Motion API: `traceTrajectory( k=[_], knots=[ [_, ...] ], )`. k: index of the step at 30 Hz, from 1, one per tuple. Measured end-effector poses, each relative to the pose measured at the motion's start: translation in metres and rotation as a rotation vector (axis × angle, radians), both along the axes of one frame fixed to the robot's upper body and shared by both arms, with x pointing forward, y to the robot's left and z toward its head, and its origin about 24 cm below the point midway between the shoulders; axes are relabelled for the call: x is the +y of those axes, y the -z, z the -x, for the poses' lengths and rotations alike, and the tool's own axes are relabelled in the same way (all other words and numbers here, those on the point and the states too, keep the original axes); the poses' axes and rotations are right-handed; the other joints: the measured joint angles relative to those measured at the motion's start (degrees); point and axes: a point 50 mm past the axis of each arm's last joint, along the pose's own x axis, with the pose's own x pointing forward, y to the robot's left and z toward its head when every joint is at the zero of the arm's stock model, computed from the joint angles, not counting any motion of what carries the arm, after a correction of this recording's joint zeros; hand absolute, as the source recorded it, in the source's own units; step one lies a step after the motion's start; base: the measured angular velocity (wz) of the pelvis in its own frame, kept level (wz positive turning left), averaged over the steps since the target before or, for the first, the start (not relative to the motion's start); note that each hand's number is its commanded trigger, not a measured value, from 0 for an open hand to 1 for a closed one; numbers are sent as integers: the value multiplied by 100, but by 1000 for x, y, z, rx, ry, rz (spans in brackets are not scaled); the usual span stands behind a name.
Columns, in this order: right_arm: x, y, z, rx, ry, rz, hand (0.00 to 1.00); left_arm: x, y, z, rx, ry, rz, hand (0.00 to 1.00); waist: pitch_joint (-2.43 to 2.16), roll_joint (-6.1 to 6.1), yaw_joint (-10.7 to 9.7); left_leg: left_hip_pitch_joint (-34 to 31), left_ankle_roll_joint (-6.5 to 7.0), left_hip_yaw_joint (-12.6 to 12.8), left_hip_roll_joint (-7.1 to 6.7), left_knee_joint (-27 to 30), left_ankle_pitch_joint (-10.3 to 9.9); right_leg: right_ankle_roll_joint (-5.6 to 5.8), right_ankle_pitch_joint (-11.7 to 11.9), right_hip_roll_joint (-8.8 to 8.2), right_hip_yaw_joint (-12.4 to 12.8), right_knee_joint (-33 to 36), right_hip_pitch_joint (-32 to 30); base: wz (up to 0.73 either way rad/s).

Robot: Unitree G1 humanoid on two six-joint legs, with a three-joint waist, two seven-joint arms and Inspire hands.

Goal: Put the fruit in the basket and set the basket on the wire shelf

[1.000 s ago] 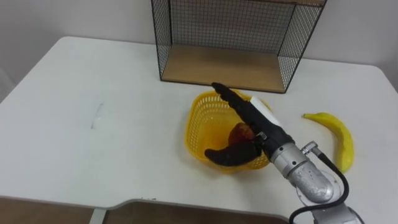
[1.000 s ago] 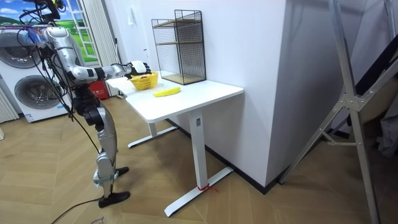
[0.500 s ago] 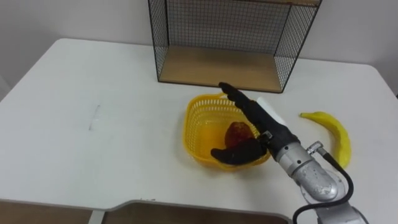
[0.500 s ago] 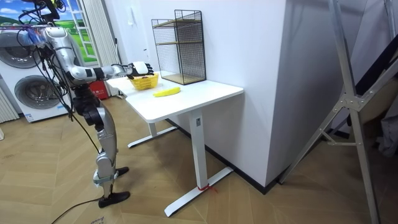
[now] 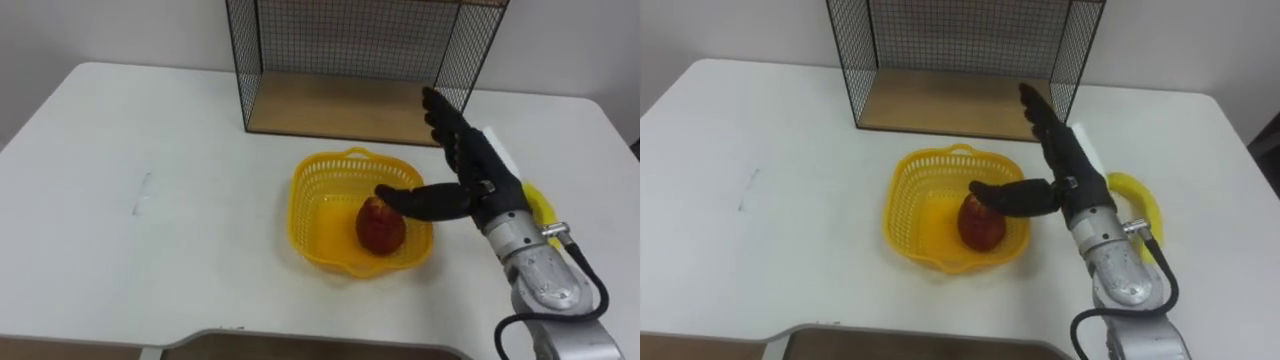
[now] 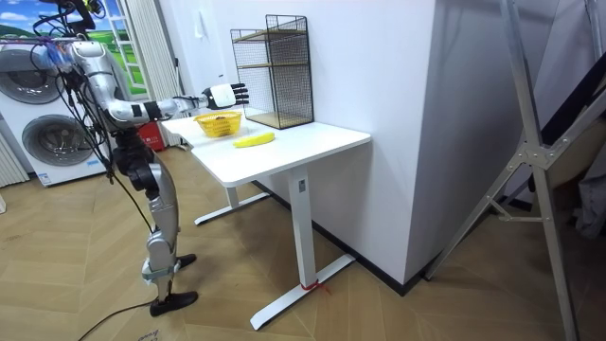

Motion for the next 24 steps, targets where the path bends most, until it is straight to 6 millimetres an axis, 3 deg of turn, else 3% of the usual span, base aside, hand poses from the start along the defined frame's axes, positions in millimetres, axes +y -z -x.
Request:
traceTrajectory(
  k=[7, 15, 24],
  knots=[
    [-9, -3, -1, -12, 54, -13, 0, 0, 1, 9, 21, -8, 1, 0, 18, 56, -91, 86, 2, 28, 0, -64, 3, 0, 0, -4, 40, 28, 27, -2],
    [-38, 0, 2, -27, 263, 16, 0, 5, -1, 15, 30, -54, -14, 0, -33, -44, -146, 82, 2, 65, -3, -71, 3, 2, 0, -8, 43, -53, 33, 0],
    [-63, 34, 7, 109, 442, 63, 0, 6, -1, 13, 34, -59, -25, 0, -25, -165, -231, 77, 1, 71, 0, -86, 2, 4, 1, -13, 46, -18, 1, 0]
  ],
)
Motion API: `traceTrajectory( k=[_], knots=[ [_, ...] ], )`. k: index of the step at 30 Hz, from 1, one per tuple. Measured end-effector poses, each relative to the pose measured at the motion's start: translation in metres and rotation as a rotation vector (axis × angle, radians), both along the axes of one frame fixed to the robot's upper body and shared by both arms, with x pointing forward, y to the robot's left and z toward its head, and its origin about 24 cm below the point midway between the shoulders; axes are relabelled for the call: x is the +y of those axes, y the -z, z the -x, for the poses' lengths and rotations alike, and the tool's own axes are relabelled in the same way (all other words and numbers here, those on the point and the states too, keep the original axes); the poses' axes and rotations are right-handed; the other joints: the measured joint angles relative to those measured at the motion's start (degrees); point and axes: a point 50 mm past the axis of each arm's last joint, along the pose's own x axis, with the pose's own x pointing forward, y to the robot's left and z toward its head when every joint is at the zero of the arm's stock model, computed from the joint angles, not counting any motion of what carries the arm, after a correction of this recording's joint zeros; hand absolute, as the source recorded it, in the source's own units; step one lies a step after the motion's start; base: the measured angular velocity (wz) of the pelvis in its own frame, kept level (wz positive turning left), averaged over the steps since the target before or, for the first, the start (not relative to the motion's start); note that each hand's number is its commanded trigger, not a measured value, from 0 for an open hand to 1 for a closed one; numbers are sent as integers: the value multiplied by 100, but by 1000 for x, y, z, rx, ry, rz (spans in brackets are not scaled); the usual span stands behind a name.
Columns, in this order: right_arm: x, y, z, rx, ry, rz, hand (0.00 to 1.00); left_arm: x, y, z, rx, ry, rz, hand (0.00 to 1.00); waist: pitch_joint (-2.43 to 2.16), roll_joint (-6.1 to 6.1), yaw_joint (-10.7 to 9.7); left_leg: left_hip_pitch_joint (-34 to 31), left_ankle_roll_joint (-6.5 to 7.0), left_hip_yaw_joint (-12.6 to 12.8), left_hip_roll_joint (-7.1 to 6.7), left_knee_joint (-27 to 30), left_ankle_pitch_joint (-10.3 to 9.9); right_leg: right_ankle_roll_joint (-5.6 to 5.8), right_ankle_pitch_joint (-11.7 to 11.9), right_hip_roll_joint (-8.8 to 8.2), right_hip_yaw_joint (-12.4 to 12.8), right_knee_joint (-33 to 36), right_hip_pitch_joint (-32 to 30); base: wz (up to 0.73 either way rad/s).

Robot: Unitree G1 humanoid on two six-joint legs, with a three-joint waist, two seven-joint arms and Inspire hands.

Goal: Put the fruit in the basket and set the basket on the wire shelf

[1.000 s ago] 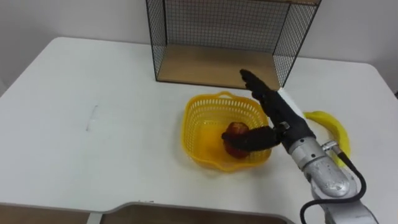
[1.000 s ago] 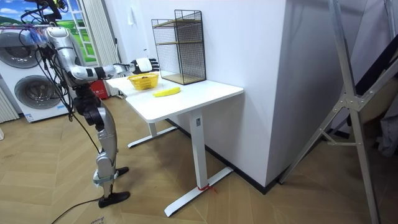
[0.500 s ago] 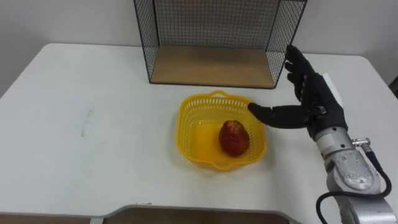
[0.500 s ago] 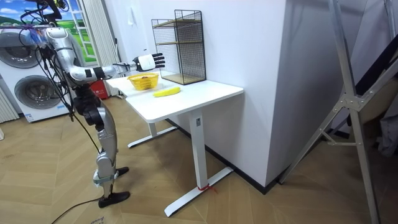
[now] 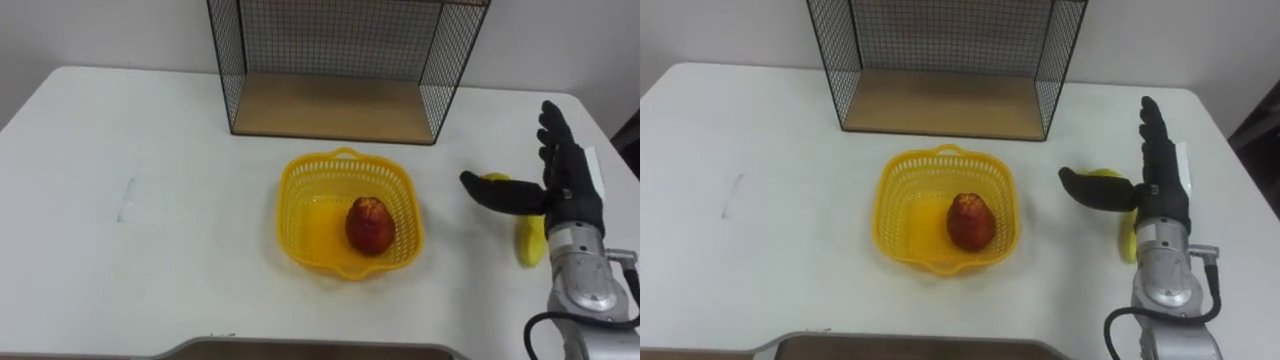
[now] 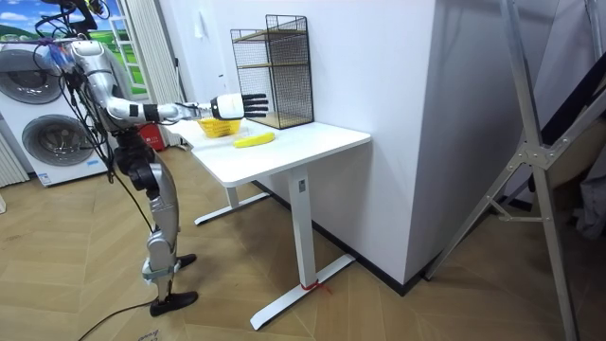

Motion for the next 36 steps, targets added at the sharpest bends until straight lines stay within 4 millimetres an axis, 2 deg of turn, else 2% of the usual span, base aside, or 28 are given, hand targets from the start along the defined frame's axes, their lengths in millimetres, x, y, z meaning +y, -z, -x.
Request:
traceTrajectory(
  k=[11, 16, 23, 30, 36],
  knots=[
    [-15, 2, -2, 49, 54, 54, 0, 3, -1, 4, 24, -21, -12, 0, -2, 6, -2, 19, 2, -2, 4, 34, 1, 0, 0, -1, 10, 47, 0, 0],
    [-19, 12, -2, 101, 74, 58, 0, 7, -2, 11, 36, -50, -22, 0, -2, 3, 6, 58, 2, -3, 2, 27, 2, 0, 0, -1, 10, 45, 37, 0],
    [-20, 14, -3, 126, 68, 91, 0, 7, -3, 10, 32, -41, -26, 0, 4, -12, 18, 63, 2, 3, 2, 25, 2, 1, -2, -1, 28, 36, 45, 0],
    [-26, 36, -1, 243, 68, 65, 0, 7, -3, 8, 25, -42, -31, 0, 20, -30, 86, 68, 2, 20, 2, 2, 2, 5, -5, 0, 58, 31, 32, -1],
    [-27, 44, 2, 305, 26, 48, 0, 9, -4, 11, 26, -58, -31, 0, 13, -33, 105, 86, 2, 20, -14, -70, 2, 7, -5, -2, 48, -53, 69, 0]
  ],
)
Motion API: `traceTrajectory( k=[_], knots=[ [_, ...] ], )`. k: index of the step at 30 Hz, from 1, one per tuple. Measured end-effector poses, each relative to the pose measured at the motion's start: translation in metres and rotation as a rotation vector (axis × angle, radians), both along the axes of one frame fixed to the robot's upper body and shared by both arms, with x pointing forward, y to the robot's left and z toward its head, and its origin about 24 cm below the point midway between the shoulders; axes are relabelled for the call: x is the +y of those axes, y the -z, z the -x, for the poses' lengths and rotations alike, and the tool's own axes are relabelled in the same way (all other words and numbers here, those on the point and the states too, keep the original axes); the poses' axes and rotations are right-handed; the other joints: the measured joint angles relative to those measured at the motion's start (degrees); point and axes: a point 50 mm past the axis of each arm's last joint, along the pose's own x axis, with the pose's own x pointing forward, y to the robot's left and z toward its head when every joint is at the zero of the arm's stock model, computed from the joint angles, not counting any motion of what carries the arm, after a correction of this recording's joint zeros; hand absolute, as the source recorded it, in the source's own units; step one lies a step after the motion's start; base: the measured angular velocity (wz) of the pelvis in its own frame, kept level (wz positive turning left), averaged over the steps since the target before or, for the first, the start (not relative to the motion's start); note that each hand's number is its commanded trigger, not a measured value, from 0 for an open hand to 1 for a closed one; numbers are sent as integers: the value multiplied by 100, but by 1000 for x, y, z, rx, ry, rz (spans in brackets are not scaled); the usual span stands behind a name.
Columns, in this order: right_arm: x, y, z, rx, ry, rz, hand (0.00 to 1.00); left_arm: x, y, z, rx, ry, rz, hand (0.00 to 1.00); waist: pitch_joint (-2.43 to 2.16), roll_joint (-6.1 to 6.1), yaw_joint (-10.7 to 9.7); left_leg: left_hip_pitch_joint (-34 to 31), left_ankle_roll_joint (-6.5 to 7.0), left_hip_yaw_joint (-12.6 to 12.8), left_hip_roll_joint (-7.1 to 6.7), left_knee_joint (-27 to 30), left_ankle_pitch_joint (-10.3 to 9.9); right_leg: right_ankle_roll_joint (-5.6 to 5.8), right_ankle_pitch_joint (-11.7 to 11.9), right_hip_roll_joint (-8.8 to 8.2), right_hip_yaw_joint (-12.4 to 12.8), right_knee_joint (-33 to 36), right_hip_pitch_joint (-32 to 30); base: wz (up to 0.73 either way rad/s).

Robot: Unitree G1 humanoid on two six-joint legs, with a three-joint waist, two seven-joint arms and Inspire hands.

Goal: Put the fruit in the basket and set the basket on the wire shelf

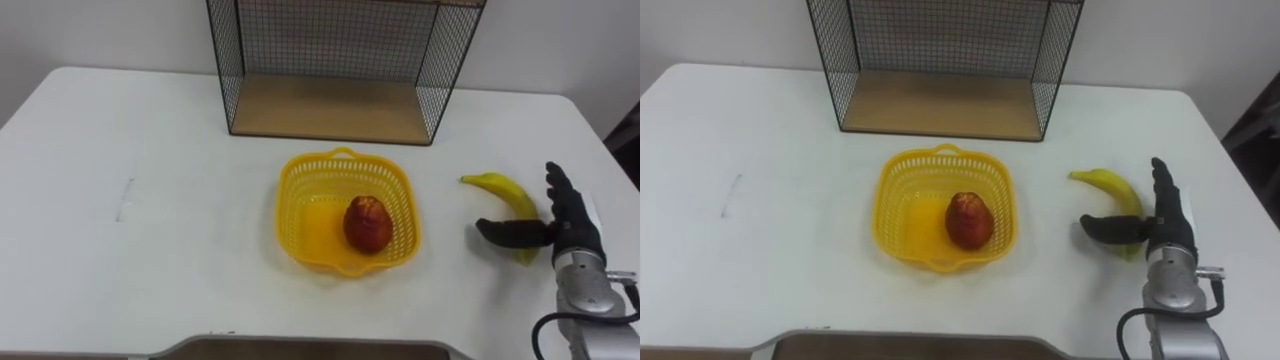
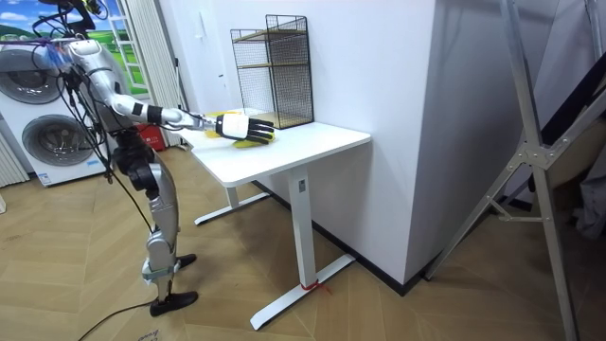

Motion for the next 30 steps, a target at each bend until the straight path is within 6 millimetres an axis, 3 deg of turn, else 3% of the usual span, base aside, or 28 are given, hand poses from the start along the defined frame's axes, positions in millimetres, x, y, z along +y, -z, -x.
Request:
traceTrajectory(
  k=[11, 18, 19, 20, 21, 30],
  knots=[
    [-8, 6, 5, 76, -52, 15, 0, 4, -1, 3, 18, -33, -14, 0, -50, 29, 16, 122, -2, -107, -9, -9, 0, 4, -2, -1, -129, 1, 161, 4],
    [-11, 11, 9, 114, -54, 9, 0, 4, 0, 7, 47, -42, -13, 0, -42, 18, 48, 66, -9, -225, -16, 105, 1, -6, -10, 4, -256, -10, 217, 7],
    [-12, 12, 9, 117, -55, 11, 55, 4, 0, 7, 51, -44, -12, 0, -42, 17, 51, 62, -8, -229, -16, 113, 1, -6, -10, 4, -257, -10, 217, 5],
    [-13, 12, 9, 122, -59, 17, 67, 4, 0, 8, 57, -45, -6, 0, -43, 16, 56, 49, -8, -234, -18, 138, 1, -6, -10, 4, -259, -9, 216, 0],
    [-13, 12, 9, 129, -67, 25, 100, 4, 1, 7, 58, -45, -3, 0, -43, 14, 57, 38, -8, -243, -20, 152, 1, -6, -10, 5, -259, -8, 213, 0],
    [-32, 8, 10, 175, -45, 112, 100, 4, 1, 2, 45, -37, -5, 0, -60, -56, 50, 22, -7, -282, -28, 169, 1, -6, -14, 8, -275, -10, 222, 0]
  ],
)
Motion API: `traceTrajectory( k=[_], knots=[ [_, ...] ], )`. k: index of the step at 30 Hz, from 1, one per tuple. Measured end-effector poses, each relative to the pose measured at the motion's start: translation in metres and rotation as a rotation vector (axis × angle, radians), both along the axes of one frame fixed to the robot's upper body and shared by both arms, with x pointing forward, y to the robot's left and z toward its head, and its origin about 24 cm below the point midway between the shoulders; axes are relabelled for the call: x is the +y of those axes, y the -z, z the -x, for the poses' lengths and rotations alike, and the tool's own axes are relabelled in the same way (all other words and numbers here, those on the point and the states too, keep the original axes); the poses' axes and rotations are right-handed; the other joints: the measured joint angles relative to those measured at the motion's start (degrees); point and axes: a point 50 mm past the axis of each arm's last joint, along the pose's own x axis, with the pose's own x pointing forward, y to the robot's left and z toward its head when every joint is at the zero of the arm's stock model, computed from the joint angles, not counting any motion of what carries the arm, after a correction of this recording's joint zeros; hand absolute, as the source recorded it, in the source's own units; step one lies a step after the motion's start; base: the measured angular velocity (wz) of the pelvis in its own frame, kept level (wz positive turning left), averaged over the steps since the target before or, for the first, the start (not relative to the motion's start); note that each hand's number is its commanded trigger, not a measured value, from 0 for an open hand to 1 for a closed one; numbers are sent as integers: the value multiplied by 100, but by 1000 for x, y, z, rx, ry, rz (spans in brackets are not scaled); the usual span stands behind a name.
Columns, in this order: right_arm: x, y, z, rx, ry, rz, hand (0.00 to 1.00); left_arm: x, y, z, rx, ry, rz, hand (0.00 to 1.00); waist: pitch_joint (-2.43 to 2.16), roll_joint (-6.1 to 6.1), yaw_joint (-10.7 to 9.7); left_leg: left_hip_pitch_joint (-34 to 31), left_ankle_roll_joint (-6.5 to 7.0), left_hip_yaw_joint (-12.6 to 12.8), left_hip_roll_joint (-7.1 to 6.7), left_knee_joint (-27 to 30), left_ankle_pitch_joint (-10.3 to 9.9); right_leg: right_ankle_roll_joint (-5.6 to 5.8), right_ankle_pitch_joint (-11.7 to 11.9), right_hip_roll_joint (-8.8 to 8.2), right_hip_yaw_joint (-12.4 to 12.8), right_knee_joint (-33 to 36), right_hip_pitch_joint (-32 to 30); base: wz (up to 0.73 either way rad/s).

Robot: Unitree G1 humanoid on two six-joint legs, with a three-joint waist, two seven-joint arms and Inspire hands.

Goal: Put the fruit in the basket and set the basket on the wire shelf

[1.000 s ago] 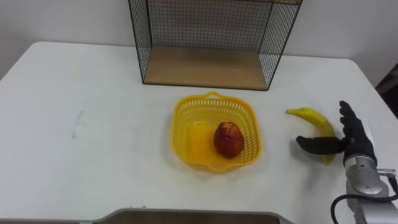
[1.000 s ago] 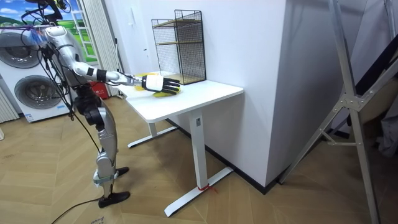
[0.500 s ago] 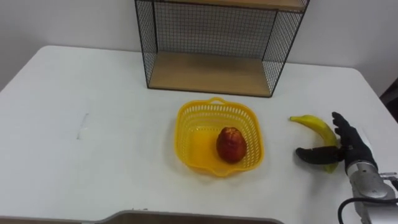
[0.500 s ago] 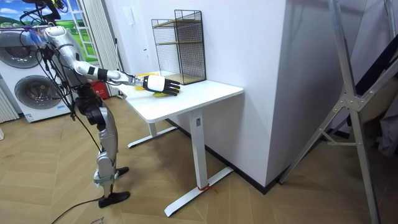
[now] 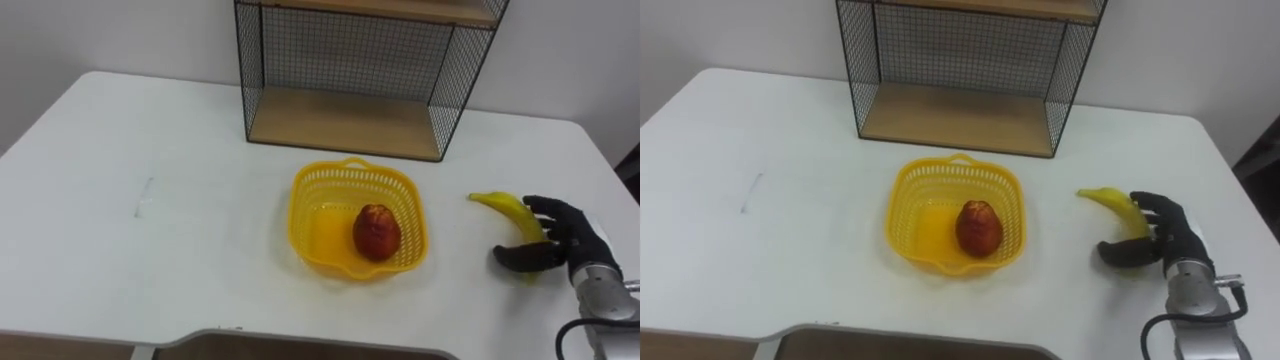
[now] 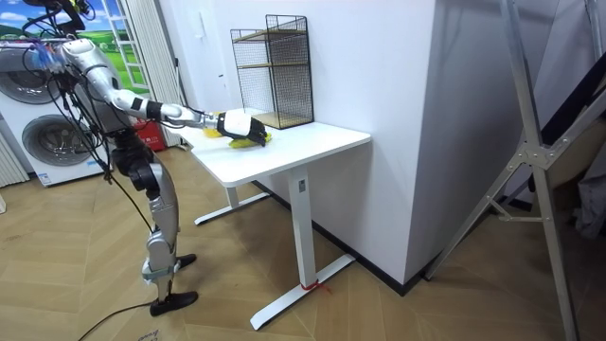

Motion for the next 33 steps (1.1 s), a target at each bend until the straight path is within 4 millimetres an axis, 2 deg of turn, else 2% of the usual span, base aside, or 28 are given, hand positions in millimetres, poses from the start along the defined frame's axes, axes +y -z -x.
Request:
traceTrajectory(
  k=[10, 23, 29, 33],
  knots=[
    [-3, 4, 4, 35, 29, -9, 100, 1, 0, -1, 5, -1, -4, 0, 7, -42, -6, -7, -1, -2, -3, 5, -1, 2, -4, 0, 14, -2, 0, 0],
    [-3, 6, 5, 12, 65, -58, 100, 1, 0, 0, 8, -1, -5, 0, -9, 3, -13, -30, 0, -3, -3, 23, -2, 2, -5, -2, -2, 5, -20, 0],
    [2, 5, 3, -57, 134, -179, 100, 2, 0, -2, 2, 1, -9, 0, -10, 40, -20, -60, 2, 65, 6, 17, -1, 0, 2, -1, 74, 36, -93, -5],
    [16, 2, -1, -120, 125, -296, 100, 1, -1, -6, -10, 1, -8, 0, 28, 112, -31, -23, 1, 150, 22, -33, -2, -1, 2, 3, 143, 32, -108, -10]
  ],
)
